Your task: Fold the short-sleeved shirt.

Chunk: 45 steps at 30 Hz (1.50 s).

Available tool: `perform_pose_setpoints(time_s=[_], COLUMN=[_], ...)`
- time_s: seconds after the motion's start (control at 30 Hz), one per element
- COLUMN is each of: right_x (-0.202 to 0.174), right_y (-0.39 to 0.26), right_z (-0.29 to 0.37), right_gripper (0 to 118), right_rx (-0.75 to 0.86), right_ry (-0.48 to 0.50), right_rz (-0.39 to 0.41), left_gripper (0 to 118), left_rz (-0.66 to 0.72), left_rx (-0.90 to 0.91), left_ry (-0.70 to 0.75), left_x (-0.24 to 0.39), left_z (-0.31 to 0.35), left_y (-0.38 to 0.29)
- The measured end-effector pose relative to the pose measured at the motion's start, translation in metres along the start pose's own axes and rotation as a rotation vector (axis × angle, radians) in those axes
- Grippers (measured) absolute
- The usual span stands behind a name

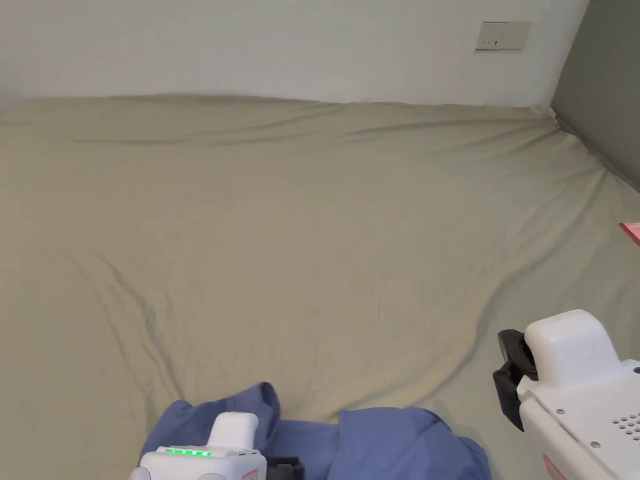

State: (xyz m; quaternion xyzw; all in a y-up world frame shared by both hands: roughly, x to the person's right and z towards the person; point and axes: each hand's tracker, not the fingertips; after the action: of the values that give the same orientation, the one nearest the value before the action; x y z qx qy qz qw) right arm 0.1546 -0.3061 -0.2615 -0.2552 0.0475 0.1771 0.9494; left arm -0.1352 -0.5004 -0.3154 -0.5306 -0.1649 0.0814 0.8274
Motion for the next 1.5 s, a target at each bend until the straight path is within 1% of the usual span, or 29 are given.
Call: perform_pose_setpoints(time_s=[0.07,0.1,0.17,0.2,0.23,0.3,0.33,0.37,0.4,0.43,0.5,0.57,0.73,0.8,0.87,0.97,1.03,1.1,1.17,1.23,1.27,1.33,1.4,1.5], right_x=[0.000,0.000,0.001,0.001,0.001,0.000,-0.002,-0.003,-0.005,-0.007,-0.009,-0.011,-0.010,-0.008,-0.006,-0.005,-0.005,-0.006,-0.007,-0.009,-0.010,-0.010,-0.010,-0.008], right_y=[-0.001,-0.001,-0.001,-0.001,-0.001,0.000,0.001,0.001,0.001,0.001,0.001,0.000,-0.003,-0.004,-0.004,-0.004,-0.005,-0.005,-0.005,-0.005,-0.004,-0.003,-0.001,0.001], right_z=[0.000,0.000,0.000,0.000,0.001,0.001,0.001,0.002,0.003,0.003,0.005,0.006,0.008,0.011,0.013,0.013,0.010,0.007,0.004,0.004,0.004,0.005,0.006,0.007], right_gripper=[1,1,1,1,1,1,1,1,1,1,1,1,1,1,1,1,1,1,1,1,1,1,1,1], right_rx=[-0.003,-0.004,-0.005,-0.005,-0.004,-0.002,-0.001,0.001,0.002,0.004,0.005,0.003,-0.008,-0.011,-0.010,-0.012,-0.016,-0.021,-0.026,-0.027,-0.027,-0.024,-0.019,-0.014], right_ry=[-0.002,-0.003,-0.001,-0.001,-0.001,-0.002,0.001,0.005,0.008,0.011,0.016,0.021,0.021,0.021,0.020,0.020,0.024,0.028,0.034,0.041,0.043,0.046,0.049,0.046], right_rz=[0.016,0.016,0.006,0.001,-0.002,-0.002,-0.002,-0.001,0.000,0.002,0.007,0.007,0.005,0.002,-0.006,-0.006,-0.005,-0.006,-0.010,-0.012,-0.011,-0.007,-0.002,-0.001], left_gripper=[107,107,106,101,81,27,13,9,3,0,0,0,0,0,0,0,0,0,0,0,0,0,0,0], left_rz=[-0.027,-0.052,-0.042,-0.025,0.011,0.048,0.025,0.005,-0.011,-0.004,0.000,-0.045,-0.236,-0.316,-0.391,-0.392,-0.458,-0.464,-0.458,-0.483,-0.469,-0.372,-0.234,-0.034], left_rx=[0.029,0.067,0.127,0.150,0.170,0.212,0.248,0.281,0.296,0.309,0.344,0.301,0.142,0.128,0.195,0.179,0.218,0.207,0.185,0.162,0.139,0.146,0.193,0.278], left_ry=[-0.073,-0.064,-0.026,-0.028,-0.031,0.027,0.087,0.133,0.182,0.203,0.224,0.233,0.185,0.197,0.291,0.244,0.264,0.214,0.132,0.062,-0.005,-0.086,-0.172,-0.247], left_x=[0.007,0.006,0.000,-0.007,-0.015,-0.028,-0.035,-0.040,-0.044,-0.048,-0.055,-0.054,-0.022,-0.006,0.010,0.022,0.032,0.044,0.057,0.068,0.067,0.062,0.044,-0.006], left_z=[0.014,0.022,0.038,0.049,0.059,0.073,0.077,0.079,0.079,0.078,0.067,0.049,-0.013,-0.028,-0.027,-0.019,-0.013,-0.012,-0.011,-0.012,-0.011,0.002,0.025,0.063], left_y=[-0.001,-0.001,0.001,0.004,0.007,0.012,0.015,0.016,0.018,0.020,0.023,0.025,0.004,-0.010,-0.024,-0.030,-0.038,-0.045,-0.053,-0.060,-0.061,-0.059,-0.049,-0.029])
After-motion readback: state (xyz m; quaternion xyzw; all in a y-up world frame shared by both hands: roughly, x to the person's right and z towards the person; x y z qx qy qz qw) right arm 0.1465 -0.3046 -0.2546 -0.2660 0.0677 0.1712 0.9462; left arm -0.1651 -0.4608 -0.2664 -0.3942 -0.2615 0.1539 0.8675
